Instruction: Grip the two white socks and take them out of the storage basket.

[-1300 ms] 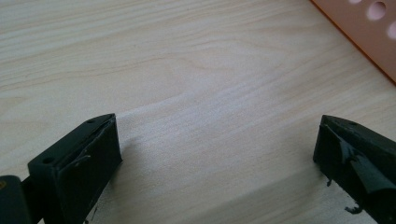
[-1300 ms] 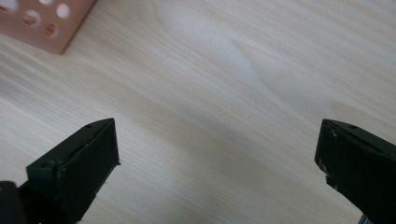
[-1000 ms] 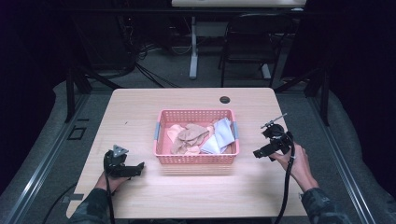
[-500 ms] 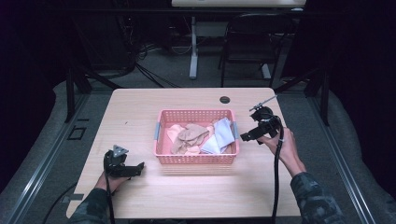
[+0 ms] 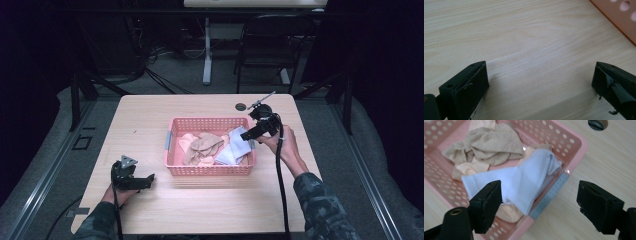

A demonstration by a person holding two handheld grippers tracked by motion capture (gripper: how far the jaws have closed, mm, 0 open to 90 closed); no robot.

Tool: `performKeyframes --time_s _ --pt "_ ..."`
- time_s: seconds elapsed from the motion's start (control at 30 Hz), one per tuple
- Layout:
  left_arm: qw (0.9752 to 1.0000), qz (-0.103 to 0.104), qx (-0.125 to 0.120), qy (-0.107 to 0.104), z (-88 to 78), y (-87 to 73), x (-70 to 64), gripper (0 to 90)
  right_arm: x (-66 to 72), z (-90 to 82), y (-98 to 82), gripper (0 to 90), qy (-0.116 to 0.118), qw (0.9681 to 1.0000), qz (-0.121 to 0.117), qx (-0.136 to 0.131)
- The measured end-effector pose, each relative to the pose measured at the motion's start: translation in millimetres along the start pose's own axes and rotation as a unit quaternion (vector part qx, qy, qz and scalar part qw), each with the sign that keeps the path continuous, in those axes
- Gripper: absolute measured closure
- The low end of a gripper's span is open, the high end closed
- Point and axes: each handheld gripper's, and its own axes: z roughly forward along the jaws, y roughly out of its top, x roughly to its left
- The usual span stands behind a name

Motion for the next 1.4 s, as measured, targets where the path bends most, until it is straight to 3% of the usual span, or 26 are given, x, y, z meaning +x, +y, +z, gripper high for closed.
performKeyframes --time_s 0.27,0.43,0.57,0.63,0.77,0.8,0.83,0.97,1.17,1.4 --pt "1.0 0.0 0.0 -0.001 0.1 0.0 0.0 0.5 -2.3 22.9 20.1 38.3 -0.005 0.9999 0.01 0.009" --pt "1.0 0.0 0.0 -0.001 0.1 0.0 -0.1 0.5 -3.5 41.8 26.2 49.3 -0.026 0.9993 0.014 0.024" --pt "1.0 0.0 0.0 -0.001 0.1 0.1 -0.1 0.5 -5.5 47.7 26.5 53.0 -0.029 0.9989 0.026 0.025" --pt "1.0 0.0 0.0 -0.001 0.1 0.0 -0.1 0.5 -6.9 53.1 26.6 54.0 -0.027 0.9985 0.026 0.04" --pt "1.0 0.0 0.0 -0.001 0.1 0.1 -0.1 0.5 -9.6 56.2 25.9 56.2 -0.026 0.9979 0.033 0.05" --pt "1.0 0.0 0.0 -0.001 0.1 0.0 -0.1 0.5 -9.7 59.1 24.6 58.6 -0.023 0.9978 0.046 0.042" --pt "1.0 0.0 0.0 -0.001 0.1 0.1 -0.2 0.5 -11.5 58.3 25.1 59.8 -0.022 0.9977 0.038 0.052" --pt "1.0 0.0 0.0 -0.001 0.1 0.1 -0.2 0.5 -10.9 58.3 24.6 66.4 -0.028 0.9976 0.045 0.044" --pt "1.0 0.0 0.0 -0.001 0.2 0.1 -0.2 0.5 -10.8 61.2 24.7 64.4 -0.032 0.9972 0.046 0.05" --pt "1.0 0.0 0.0 -0.001 0.1 0.1 -0.2 0.5 -8.6 64.5 25.7 77.3 -0.036 0.997 0.042 0.054"
